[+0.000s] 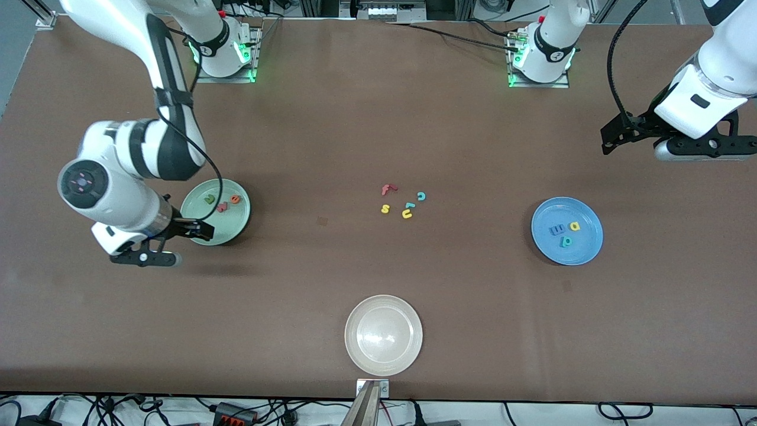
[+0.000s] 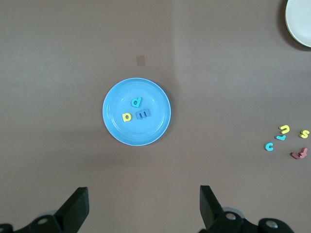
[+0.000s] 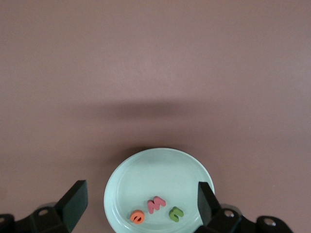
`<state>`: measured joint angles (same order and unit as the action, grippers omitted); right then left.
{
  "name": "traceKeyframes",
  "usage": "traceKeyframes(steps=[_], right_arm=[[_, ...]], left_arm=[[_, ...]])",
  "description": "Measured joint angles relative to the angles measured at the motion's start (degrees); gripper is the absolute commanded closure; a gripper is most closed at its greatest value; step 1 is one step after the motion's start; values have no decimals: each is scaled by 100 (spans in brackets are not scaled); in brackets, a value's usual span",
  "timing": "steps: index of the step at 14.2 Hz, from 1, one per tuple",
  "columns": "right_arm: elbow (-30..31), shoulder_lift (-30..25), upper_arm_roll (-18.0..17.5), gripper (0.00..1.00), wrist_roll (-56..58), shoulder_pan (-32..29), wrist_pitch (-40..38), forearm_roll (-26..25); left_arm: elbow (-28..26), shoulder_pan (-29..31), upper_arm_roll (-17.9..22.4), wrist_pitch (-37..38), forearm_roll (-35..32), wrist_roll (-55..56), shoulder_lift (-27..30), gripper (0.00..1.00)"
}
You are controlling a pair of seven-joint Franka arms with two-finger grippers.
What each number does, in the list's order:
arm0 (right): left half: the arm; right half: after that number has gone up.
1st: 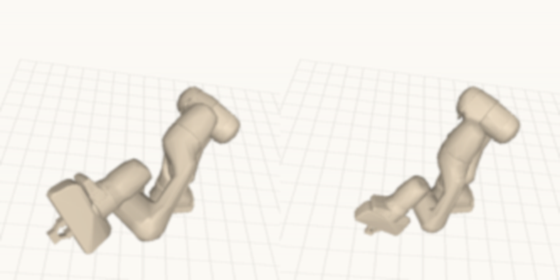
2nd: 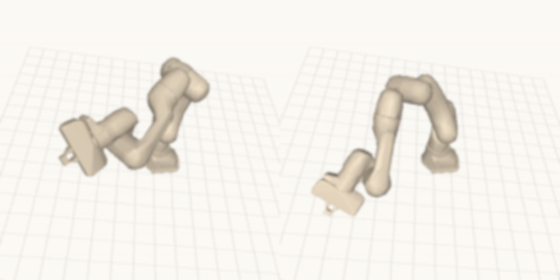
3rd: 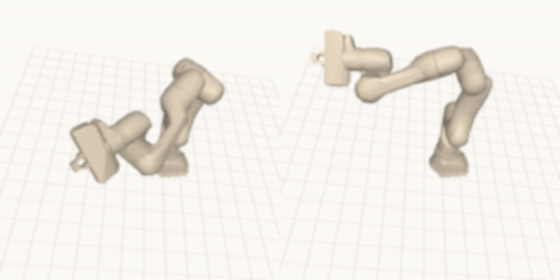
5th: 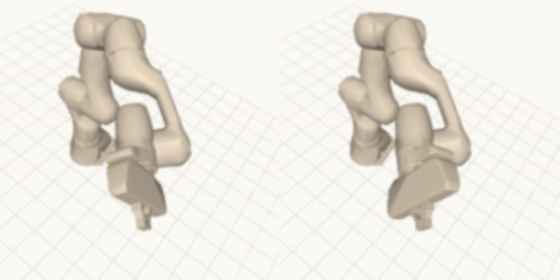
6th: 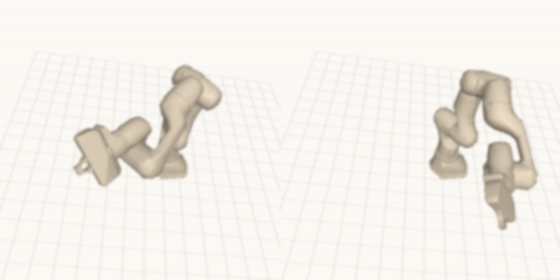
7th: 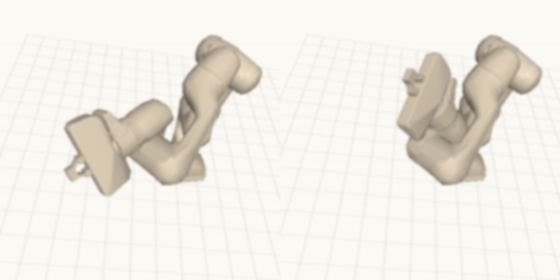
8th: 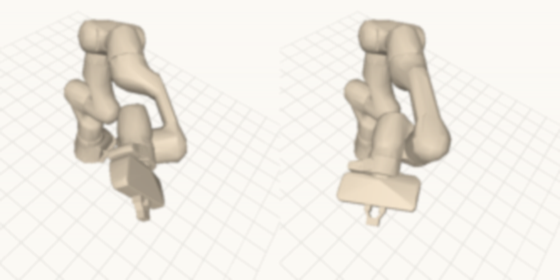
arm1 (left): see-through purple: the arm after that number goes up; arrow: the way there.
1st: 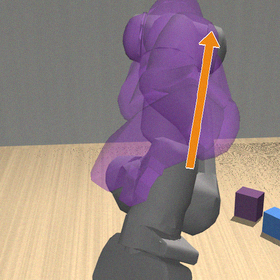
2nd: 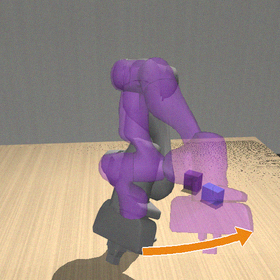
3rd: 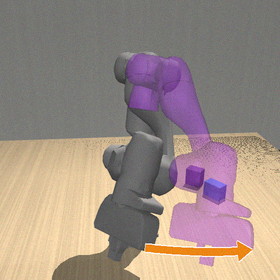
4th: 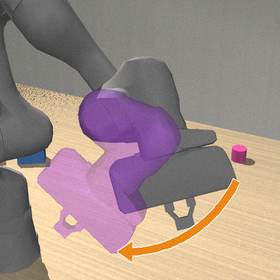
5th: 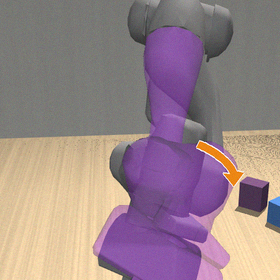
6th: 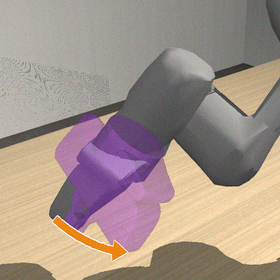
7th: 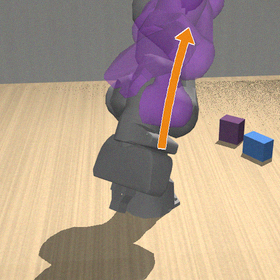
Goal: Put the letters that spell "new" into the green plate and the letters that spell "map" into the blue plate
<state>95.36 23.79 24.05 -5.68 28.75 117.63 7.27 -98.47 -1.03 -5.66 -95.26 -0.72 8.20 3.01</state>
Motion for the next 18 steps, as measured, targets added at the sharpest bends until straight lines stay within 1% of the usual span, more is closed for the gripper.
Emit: traceKeyframes(steps=[2,4,6,7,8,11,16,18], right_arm=[[-69,-490,-527,0,-35,-685,-186,-131],[-246,-896,-873,0,-23,-1404,-563,-189],[-634,-1134,-1436,0,14,-2283,-1164,-428],[-869,-1189,-1636,0,24,-2556,-1474,-567],[-1068,-1224,-1730,0,48,-2673,-1689,-683],[-1361,-1287,-1765,0,371,-2730,-1862,-839],[-1375,-1424,-1813,0,655,-2987,-2409,-835],[-1273,-1474,-1825,0,699,-3016,-2532,-828]], left_arm=[[0,0,0,0,0,0,0,0],[2,0,0,1,0,1,0,0],[2,0,0,2,0,1,0,0],[2,0,0,3,0,1,0,0],[2,0,0,3,0,1,0,0],[3,0,0,3,0,1,0,0],[3,0,0,3,0,1,0,0],[3,0,0,3,0,1,0,0]])
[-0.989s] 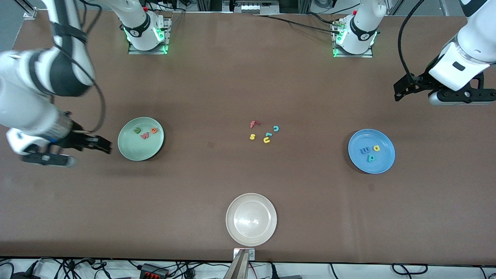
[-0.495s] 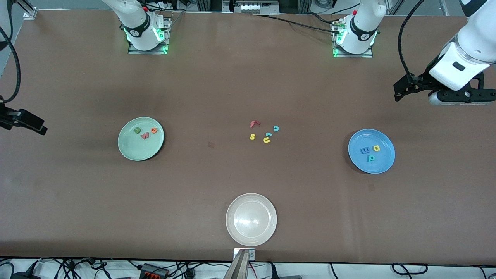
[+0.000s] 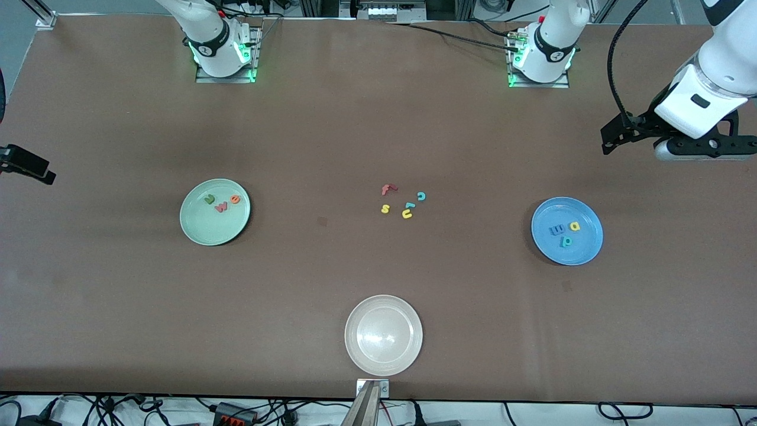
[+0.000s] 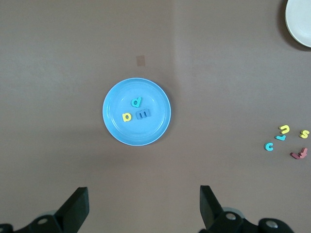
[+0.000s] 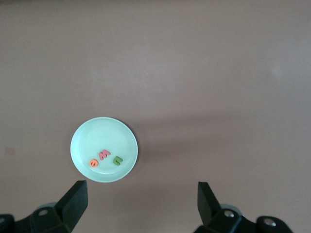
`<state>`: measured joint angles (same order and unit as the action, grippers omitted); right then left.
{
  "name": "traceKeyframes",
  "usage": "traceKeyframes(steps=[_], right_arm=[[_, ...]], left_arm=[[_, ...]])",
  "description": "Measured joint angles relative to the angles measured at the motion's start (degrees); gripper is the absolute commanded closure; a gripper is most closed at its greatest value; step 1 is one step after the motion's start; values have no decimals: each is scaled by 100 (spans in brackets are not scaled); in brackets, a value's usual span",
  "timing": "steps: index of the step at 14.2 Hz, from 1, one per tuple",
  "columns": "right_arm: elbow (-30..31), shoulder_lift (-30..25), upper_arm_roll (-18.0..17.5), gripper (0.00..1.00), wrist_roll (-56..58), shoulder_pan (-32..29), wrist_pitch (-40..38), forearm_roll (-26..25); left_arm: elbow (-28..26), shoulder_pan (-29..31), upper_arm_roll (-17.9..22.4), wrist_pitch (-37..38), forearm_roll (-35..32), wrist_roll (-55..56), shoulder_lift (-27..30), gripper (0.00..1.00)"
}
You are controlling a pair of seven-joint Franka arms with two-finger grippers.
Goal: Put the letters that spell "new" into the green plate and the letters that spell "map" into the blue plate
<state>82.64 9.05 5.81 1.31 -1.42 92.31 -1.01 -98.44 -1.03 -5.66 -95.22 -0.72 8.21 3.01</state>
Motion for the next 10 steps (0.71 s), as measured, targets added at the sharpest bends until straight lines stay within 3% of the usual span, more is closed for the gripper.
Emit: traceKeyframes(steps=[10], right_arm=[[1134,-791,-89,0,16,6,290,0]], left_arm=[[0,0,0,4,0,0,0,0]])
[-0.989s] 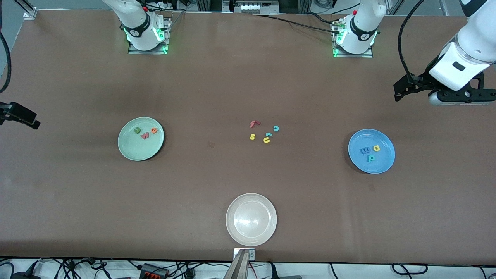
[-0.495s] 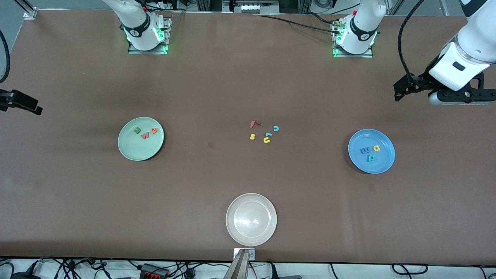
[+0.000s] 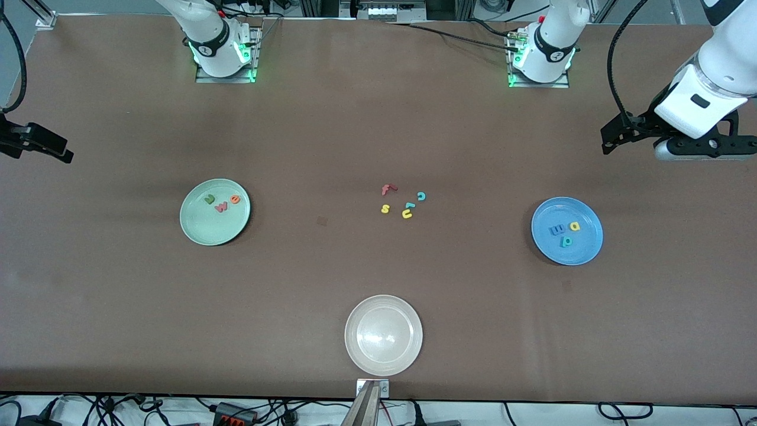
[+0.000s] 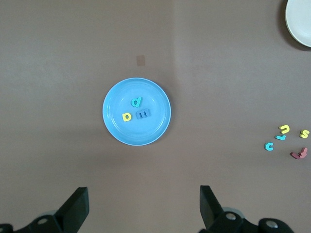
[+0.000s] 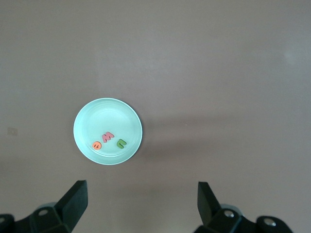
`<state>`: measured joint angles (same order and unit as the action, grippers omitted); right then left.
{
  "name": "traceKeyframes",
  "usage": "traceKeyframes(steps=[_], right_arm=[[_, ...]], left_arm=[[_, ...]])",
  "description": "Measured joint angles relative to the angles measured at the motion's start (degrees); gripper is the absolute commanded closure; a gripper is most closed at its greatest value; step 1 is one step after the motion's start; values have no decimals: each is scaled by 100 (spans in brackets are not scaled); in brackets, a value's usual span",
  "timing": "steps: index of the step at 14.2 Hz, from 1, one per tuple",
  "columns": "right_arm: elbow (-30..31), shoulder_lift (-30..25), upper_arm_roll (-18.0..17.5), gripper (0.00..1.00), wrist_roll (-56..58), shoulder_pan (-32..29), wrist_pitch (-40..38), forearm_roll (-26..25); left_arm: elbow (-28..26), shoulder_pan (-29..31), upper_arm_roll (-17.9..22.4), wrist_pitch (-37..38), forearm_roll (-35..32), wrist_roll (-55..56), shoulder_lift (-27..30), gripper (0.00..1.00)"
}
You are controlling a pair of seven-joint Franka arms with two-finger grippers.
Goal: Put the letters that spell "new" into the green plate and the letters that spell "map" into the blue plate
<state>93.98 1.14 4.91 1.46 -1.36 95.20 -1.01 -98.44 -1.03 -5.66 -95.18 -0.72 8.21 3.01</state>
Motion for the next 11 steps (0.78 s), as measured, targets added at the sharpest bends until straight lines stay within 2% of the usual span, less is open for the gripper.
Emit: traceKeyframes(steps=[4,11], right_arm=[[578,-460,-2,0,22,0,127,0],[670,-540,-4,0,96,0,80,-5]], left_arm=[[0,0,0,2,0,0,0,0],[0,0,0,4,0,0,0,0]])
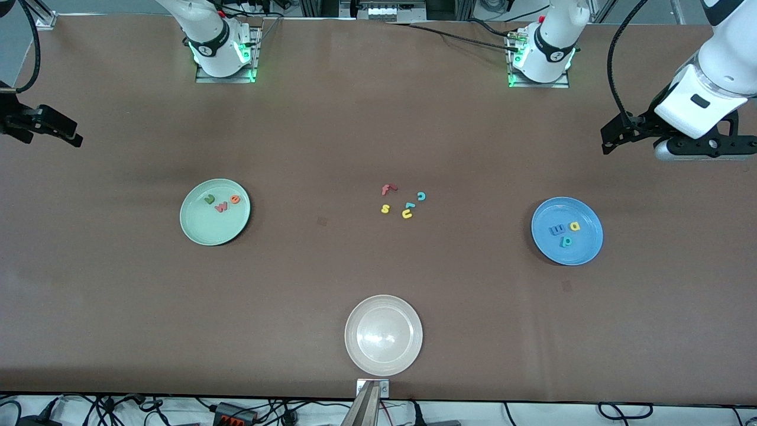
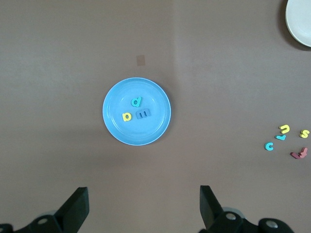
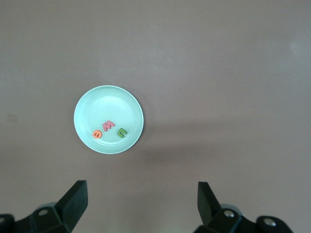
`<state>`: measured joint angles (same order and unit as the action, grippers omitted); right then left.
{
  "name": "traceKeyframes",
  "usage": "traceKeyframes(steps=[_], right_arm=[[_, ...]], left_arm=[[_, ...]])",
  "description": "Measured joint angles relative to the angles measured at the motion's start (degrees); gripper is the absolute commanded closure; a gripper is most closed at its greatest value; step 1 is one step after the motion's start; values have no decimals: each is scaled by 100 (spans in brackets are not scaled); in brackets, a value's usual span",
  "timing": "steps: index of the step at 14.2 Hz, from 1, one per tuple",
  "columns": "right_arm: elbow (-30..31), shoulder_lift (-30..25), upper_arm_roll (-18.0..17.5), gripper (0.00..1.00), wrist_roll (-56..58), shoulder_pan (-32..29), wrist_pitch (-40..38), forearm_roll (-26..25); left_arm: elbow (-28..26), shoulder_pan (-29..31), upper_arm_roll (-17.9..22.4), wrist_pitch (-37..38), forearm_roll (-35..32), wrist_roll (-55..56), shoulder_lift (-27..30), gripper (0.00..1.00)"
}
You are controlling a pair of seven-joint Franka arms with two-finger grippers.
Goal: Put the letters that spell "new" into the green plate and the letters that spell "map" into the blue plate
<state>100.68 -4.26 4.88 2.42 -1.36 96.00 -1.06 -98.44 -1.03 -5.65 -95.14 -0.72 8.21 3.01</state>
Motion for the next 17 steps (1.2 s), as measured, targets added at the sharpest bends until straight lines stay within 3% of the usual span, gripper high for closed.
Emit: traceKeyframes(steps=[17], right_arm=[[67,111,0,0,8,0,39,-33]], left_arm=[[0,26,5,0,0,0,0,0]])
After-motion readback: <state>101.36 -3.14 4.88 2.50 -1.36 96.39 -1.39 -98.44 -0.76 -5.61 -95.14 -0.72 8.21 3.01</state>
